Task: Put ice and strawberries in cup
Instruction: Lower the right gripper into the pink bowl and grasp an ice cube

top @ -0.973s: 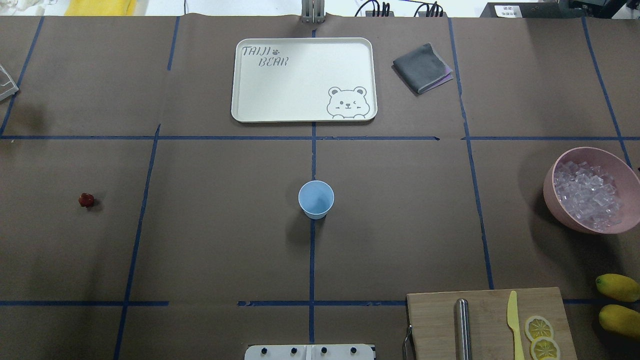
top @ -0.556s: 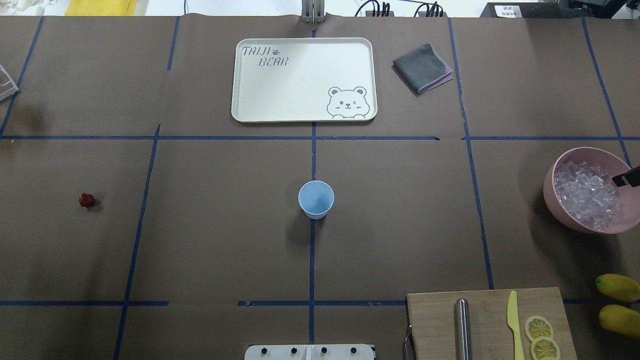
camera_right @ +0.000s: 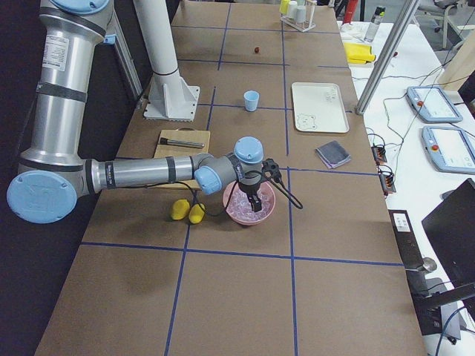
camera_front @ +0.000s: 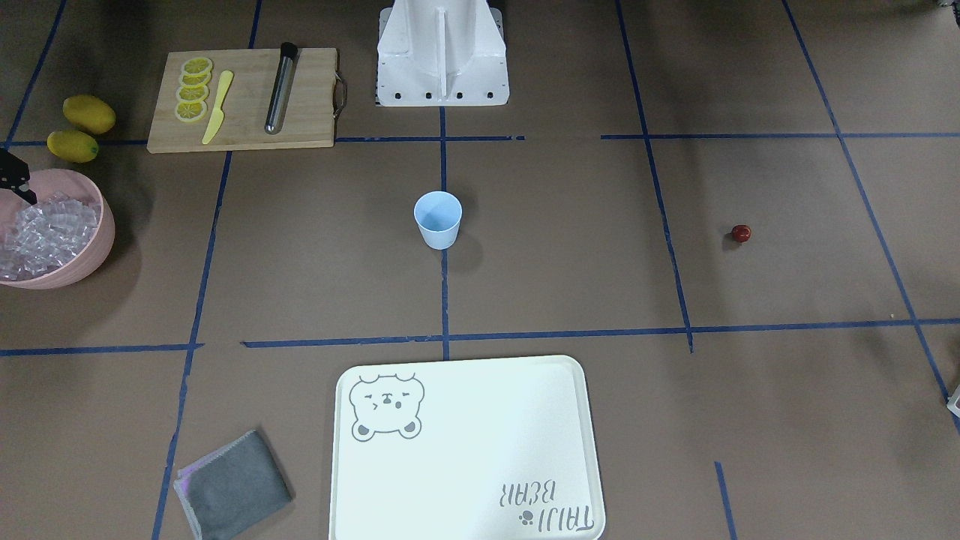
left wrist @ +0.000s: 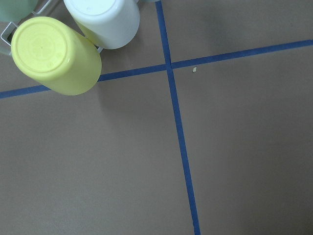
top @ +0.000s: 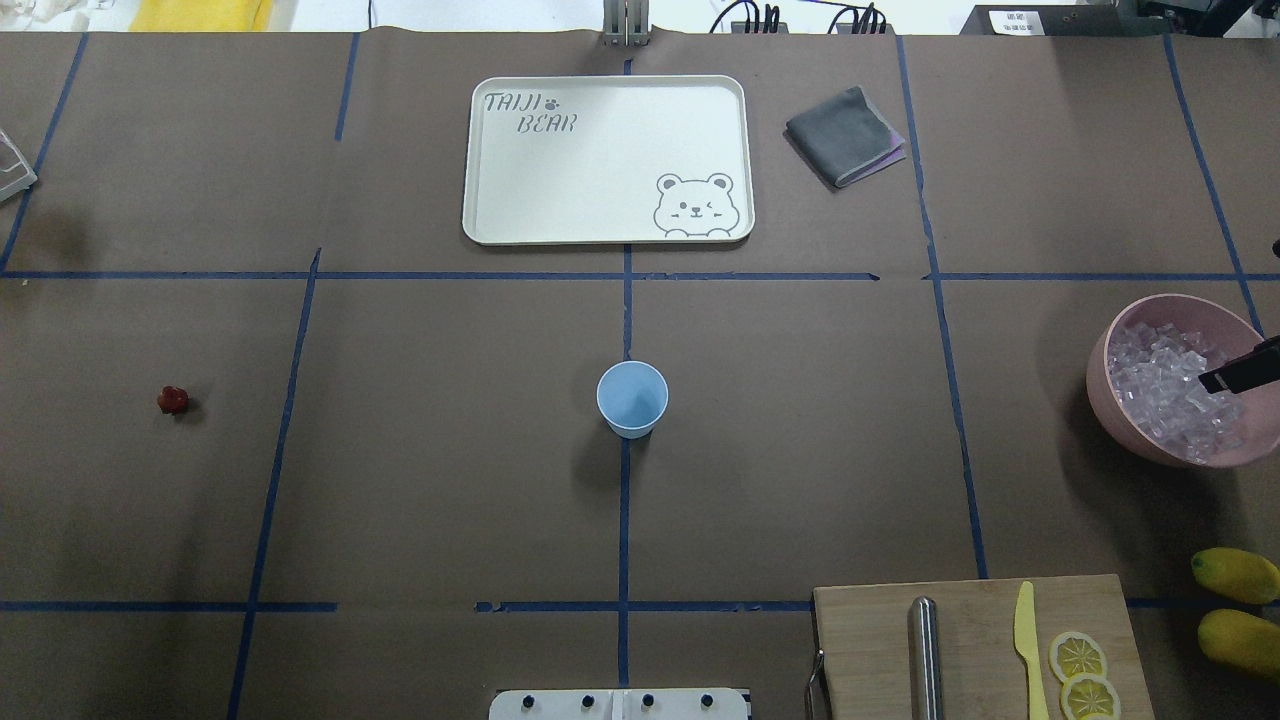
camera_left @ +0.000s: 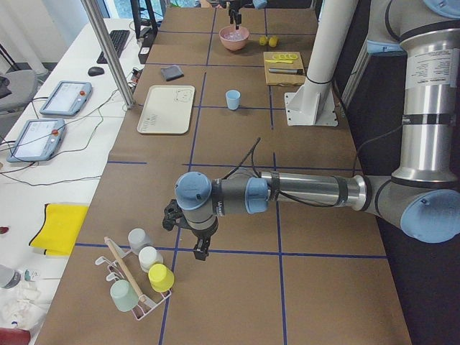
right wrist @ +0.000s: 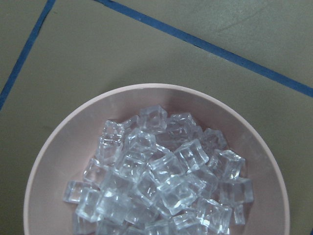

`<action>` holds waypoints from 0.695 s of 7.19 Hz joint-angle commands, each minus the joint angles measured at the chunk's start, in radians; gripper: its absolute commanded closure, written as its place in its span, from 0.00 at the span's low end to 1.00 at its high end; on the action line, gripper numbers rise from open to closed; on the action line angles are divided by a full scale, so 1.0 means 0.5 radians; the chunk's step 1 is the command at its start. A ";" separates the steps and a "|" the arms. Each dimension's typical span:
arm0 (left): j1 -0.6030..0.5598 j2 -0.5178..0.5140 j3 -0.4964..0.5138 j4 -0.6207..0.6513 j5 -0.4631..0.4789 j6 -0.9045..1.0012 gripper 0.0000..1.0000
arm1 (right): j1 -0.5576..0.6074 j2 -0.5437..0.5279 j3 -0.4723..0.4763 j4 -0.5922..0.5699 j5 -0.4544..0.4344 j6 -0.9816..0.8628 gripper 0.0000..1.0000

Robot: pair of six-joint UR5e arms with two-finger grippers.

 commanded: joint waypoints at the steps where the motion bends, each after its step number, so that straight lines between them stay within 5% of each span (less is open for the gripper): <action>1: -0.003 0.000 0.000 0.000 0.000 0.000 0.00 | -0.053 -0.004 -0.012 0.001 -0.019 0.013 0.02; 5: 0.000 0.000 0.003 0.000 0.000 -0.003 0.00 | -0.133 -0.004 -0.064 0.001 -0.016 0.010 0.07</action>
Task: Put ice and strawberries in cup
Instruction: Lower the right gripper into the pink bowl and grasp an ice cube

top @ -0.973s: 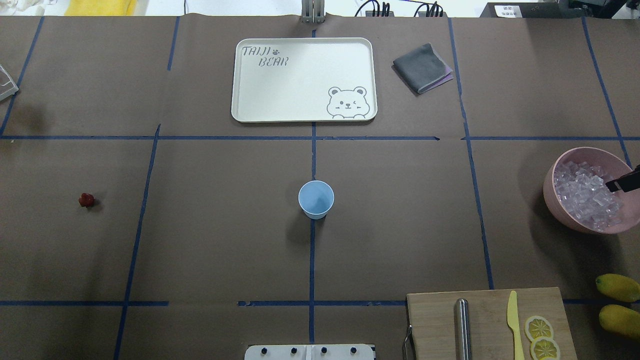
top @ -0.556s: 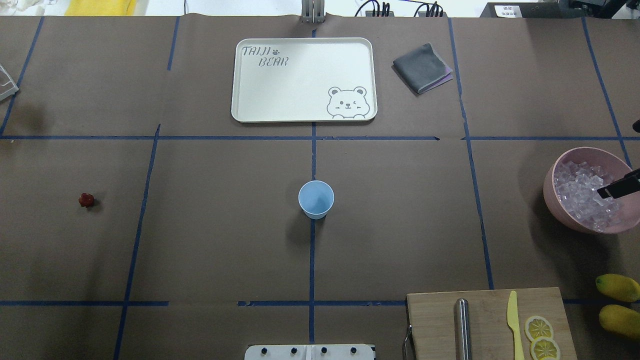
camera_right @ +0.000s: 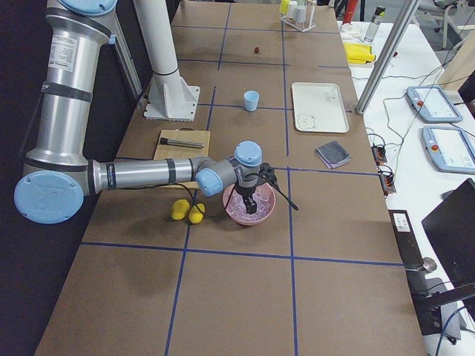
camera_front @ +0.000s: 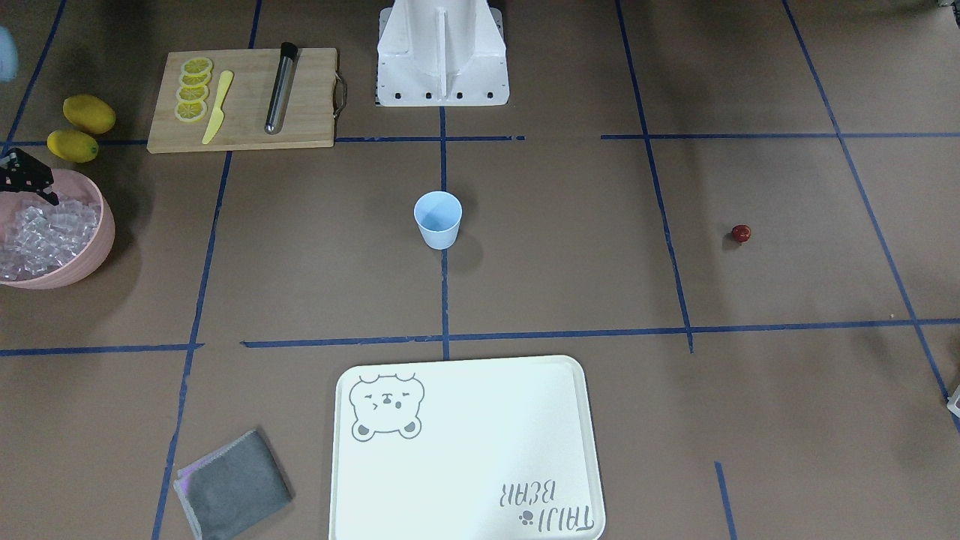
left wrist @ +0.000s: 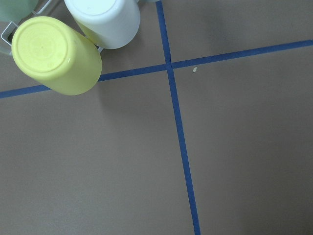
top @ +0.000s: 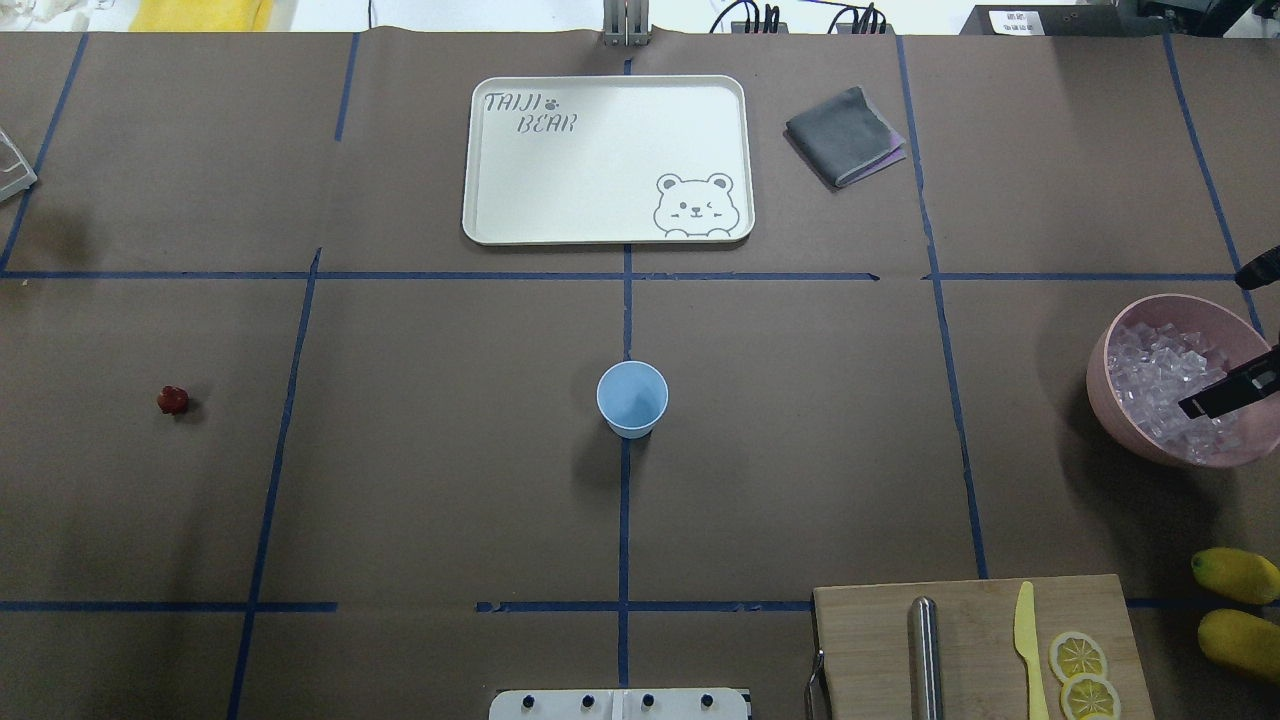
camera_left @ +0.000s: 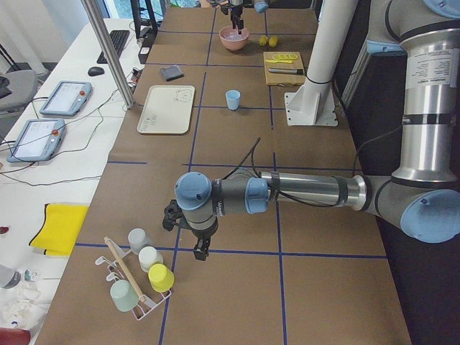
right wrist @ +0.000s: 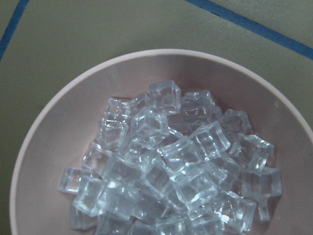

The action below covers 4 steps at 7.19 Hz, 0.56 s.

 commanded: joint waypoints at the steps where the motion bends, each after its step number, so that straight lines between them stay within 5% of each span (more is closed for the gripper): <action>1: 0.000 0.000 -0.002 0.000 0.000 0.002 0.00 | -0.012 -0.003 -0.004 0.000 0.002 -0.008 0.25; 2: 0.000 0.000 -0.002 0.000 0.000 -0.001 0.00 | -0.009 -0.003 -0.001 0.000 -0.001 -0.008 0.60; 4: -0.003 -0.003 -0.002 0.000 0.000 -0.001 0.00 | -0.003 -0.009 0.014 0.000 -0.004 -0.011 0.89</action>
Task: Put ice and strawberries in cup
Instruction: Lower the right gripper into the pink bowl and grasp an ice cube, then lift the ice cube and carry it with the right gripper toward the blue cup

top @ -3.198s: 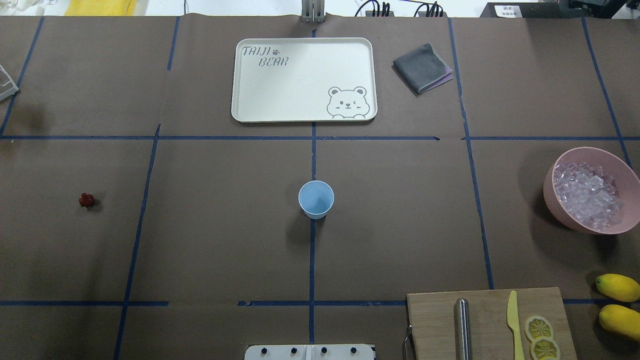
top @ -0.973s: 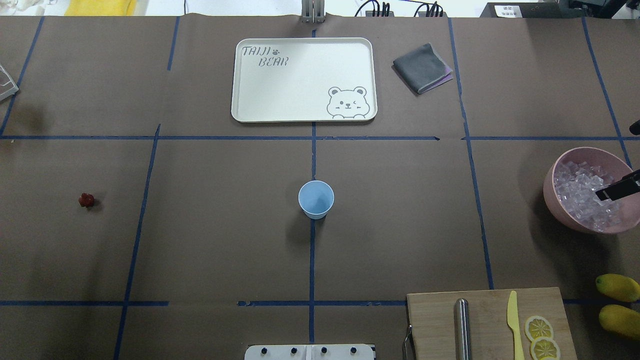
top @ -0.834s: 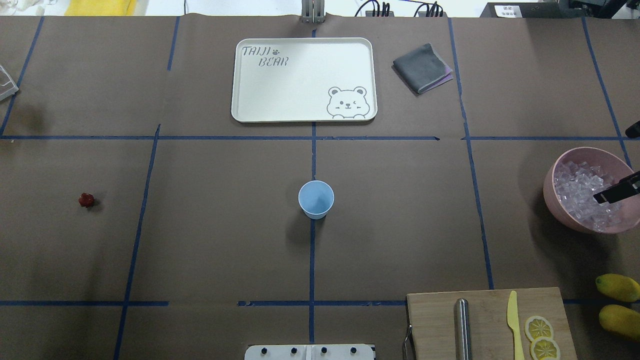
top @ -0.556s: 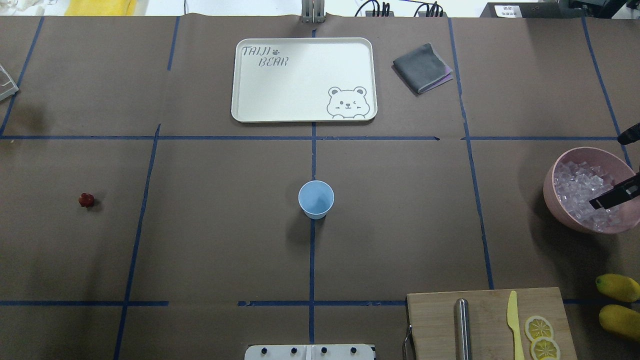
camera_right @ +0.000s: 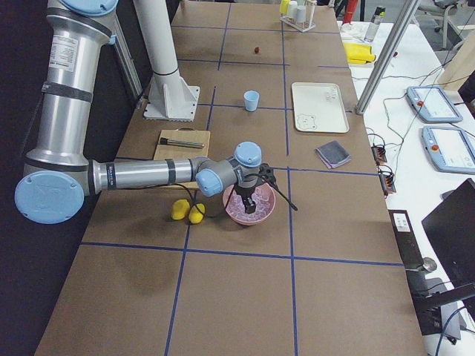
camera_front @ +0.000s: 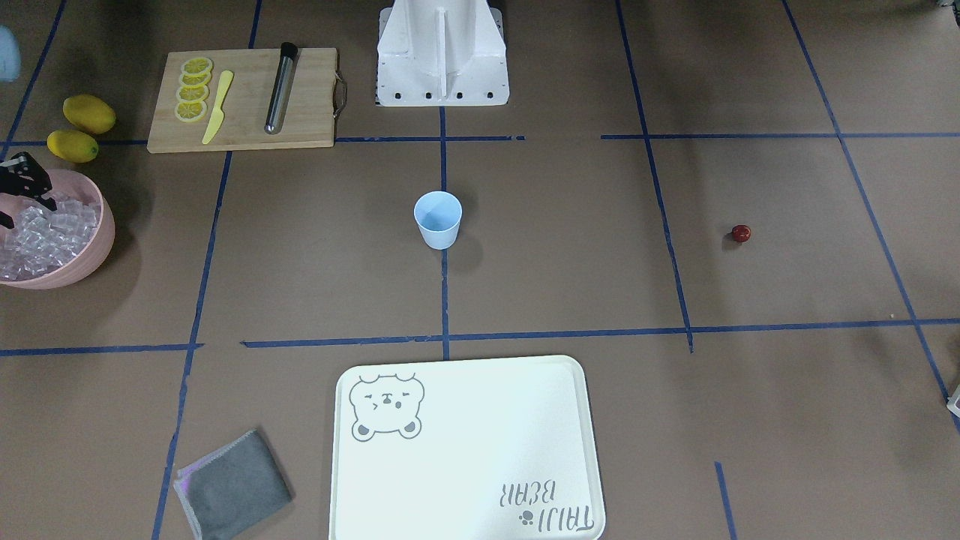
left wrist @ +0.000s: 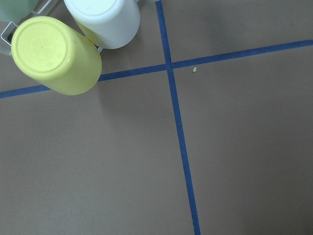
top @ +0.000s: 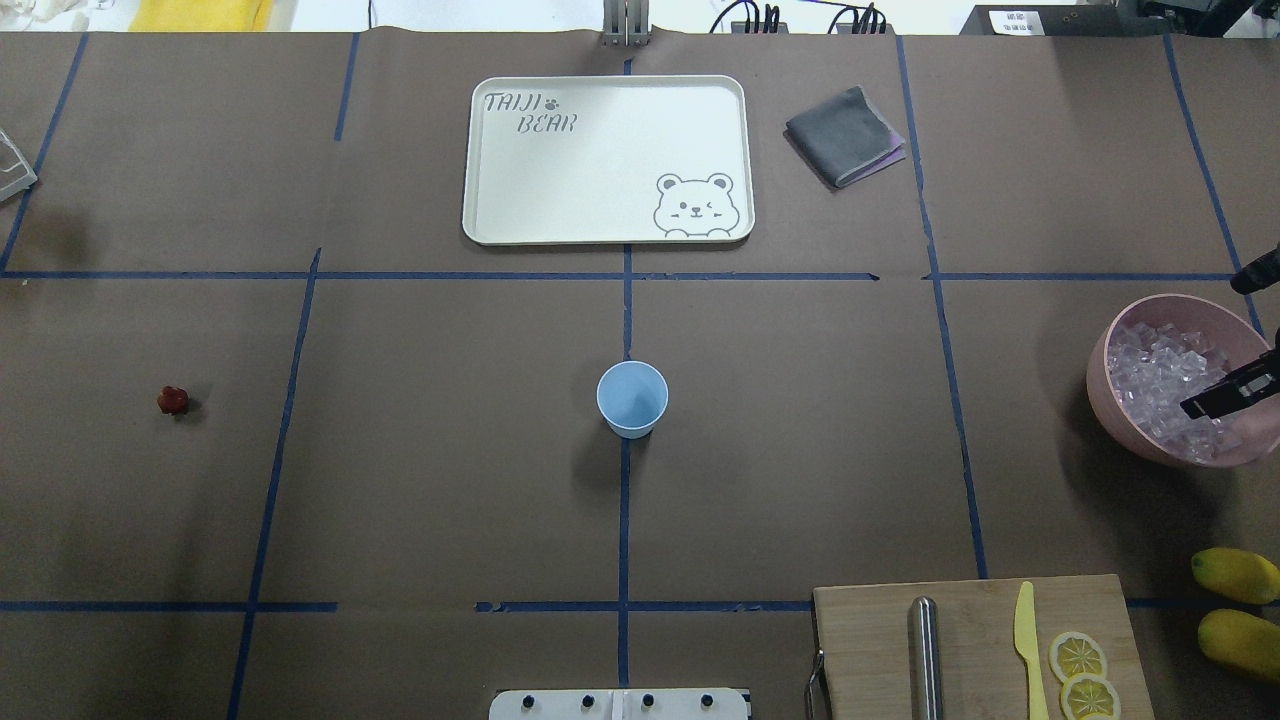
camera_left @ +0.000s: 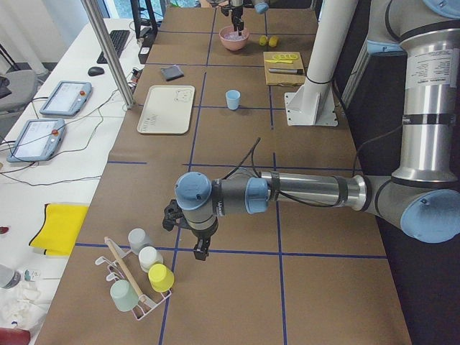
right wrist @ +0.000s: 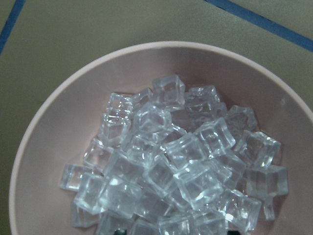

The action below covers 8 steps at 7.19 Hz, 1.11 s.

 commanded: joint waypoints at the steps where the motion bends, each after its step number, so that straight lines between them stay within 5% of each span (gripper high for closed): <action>1: 0.002 -0.002 0.000 0.000 0.000 0.003 0.00 | 0.003 -0.016 0.028 0.000 -0.001 0.000 0.96; 3: -0.001 -0.002 0.000 0.000 0.000 0.000 0.00 | 0.052 -0.032 0.049 -0.006 0.011 -0.003 0.96; 6: -0.001 -0.002 0.000 0.000 0.003 0.003 0.00 | 0.422 -0.029 0.098 -0.037 0.066 0.013 0.96; 8: 0.002 -0.002 0.000 0.000 0.000 0.003 0.00 | 0.537 -0.007 0.330 -0.366 0.121 0.125 0.96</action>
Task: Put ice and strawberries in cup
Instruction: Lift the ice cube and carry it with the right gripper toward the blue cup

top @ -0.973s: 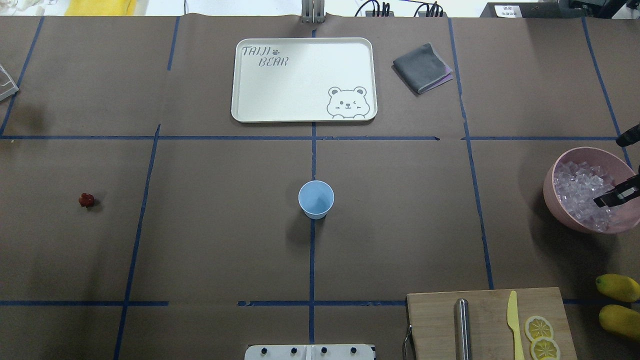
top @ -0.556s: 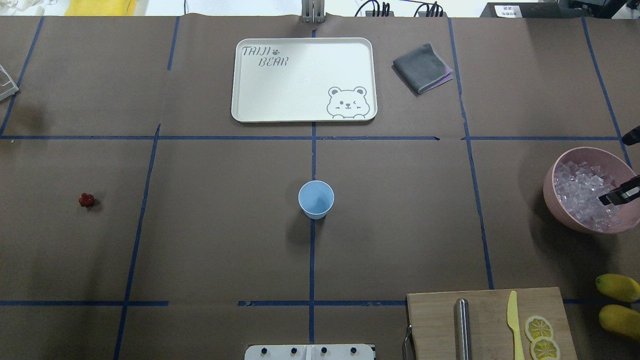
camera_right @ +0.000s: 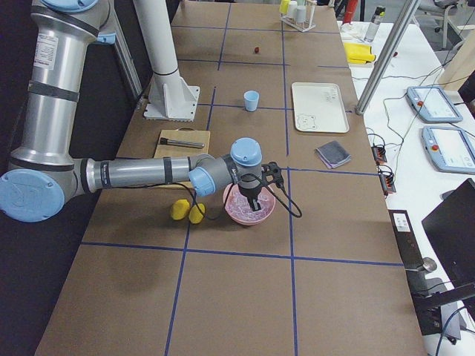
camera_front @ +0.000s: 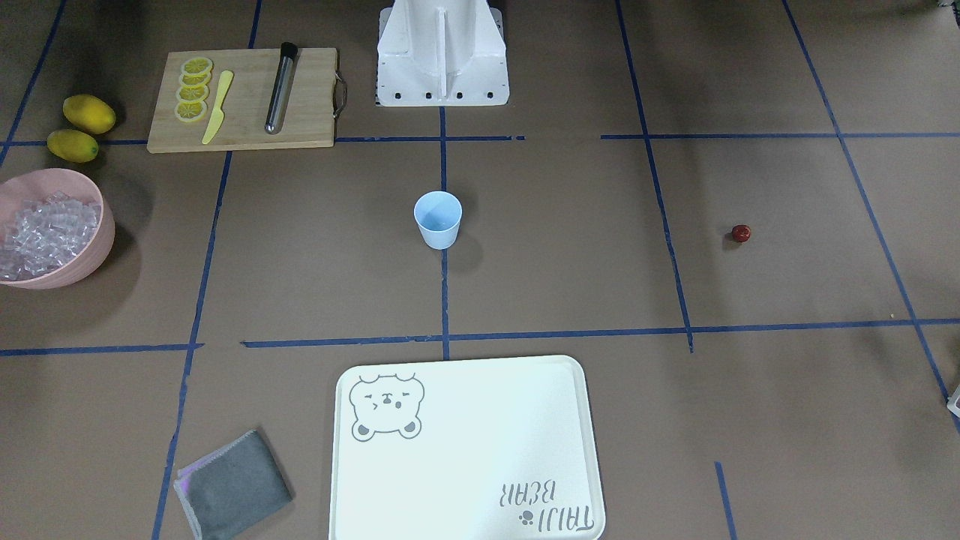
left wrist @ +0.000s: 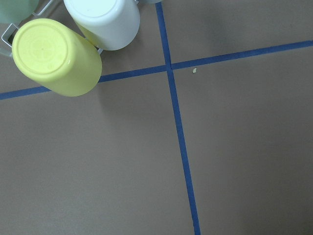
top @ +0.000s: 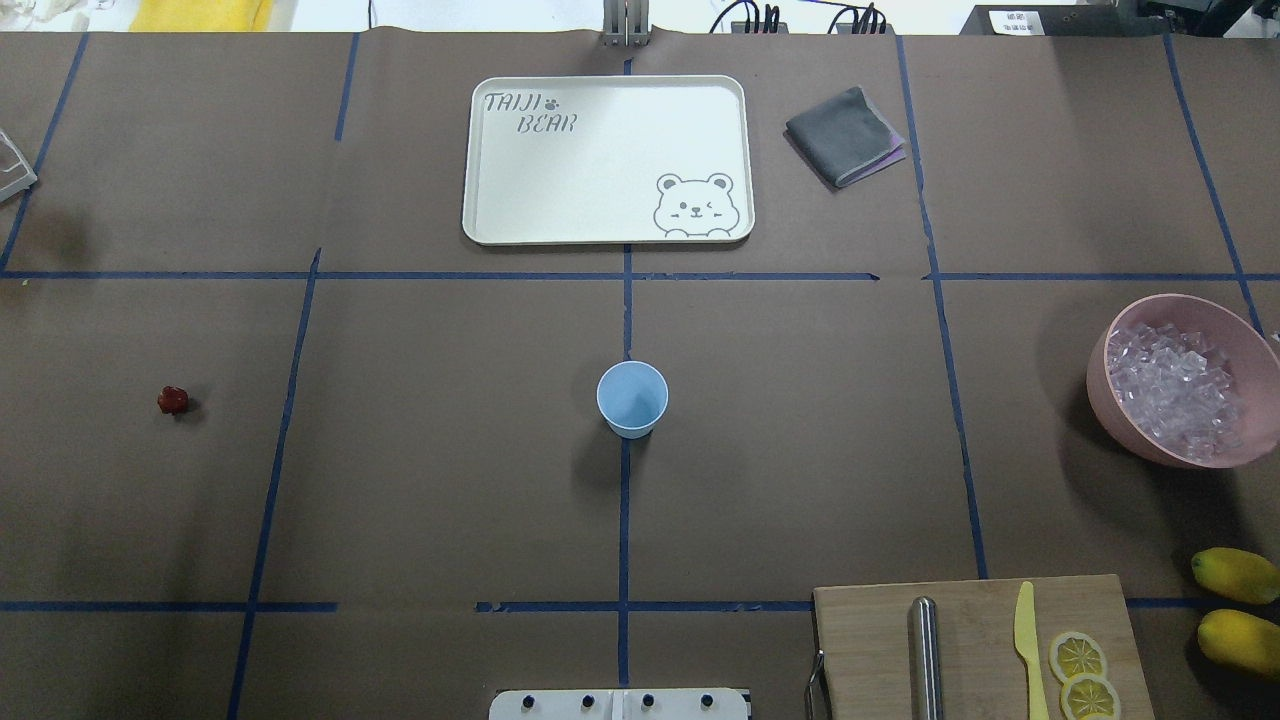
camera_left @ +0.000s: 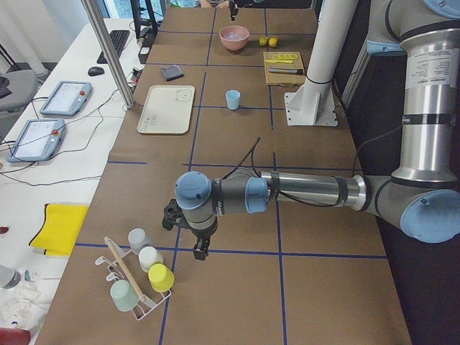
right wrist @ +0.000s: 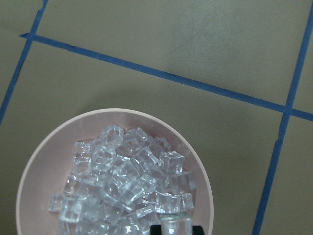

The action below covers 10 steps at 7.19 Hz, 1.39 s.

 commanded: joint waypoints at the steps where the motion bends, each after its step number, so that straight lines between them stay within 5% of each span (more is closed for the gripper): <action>1: -0.001 0.000 0.000 0.000 -0.001 0.000 0.00 | 0.068 0.091 0.280 -0.313 0.018 0.387 0.96; 8: 0.002 0.000 0.000 -0.003 -0.001 0.000 0.00 | -0.783 0.808 0.321 -0.336 -0.199 1.492 0.95; 10: 0.002 0.000 0.003 0.000 -0.001 -0.003 0.00 | -1.066 1.212 0.315 -0.771 -0.441 1.667 0.95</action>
